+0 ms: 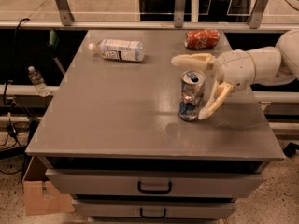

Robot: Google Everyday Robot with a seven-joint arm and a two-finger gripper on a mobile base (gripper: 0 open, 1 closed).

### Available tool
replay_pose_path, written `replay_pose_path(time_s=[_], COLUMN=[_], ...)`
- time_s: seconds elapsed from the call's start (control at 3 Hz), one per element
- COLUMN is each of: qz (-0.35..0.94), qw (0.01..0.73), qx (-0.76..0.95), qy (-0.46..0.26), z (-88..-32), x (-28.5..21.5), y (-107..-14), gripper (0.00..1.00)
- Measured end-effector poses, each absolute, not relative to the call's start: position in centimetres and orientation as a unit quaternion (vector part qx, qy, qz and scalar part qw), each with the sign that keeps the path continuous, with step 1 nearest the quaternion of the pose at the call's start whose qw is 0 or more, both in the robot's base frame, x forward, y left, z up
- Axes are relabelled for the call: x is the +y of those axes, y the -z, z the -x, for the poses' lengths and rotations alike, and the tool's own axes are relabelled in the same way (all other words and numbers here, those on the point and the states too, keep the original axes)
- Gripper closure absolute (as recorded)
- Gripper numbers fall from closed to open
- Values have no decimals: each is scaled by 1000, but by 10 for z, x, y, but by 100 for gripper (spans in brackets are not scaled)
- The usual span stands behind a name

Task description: Place redbull can upright

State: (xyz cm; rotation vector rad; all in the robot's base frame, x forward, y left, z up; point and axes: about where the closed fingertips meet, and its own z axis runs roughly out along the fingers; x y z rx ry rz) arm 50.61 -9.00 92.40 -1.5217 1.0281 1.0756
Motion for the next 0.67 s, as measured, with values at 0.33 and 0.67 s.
replay_pose_path(time_s=[0.33,0.67], qz=[625,616], qw=[485,499], qx=[433,469], qy=[-431,-391], z=[-508,-518], x=[-102,-147], y=[-923,-933], gripper=[0,0])
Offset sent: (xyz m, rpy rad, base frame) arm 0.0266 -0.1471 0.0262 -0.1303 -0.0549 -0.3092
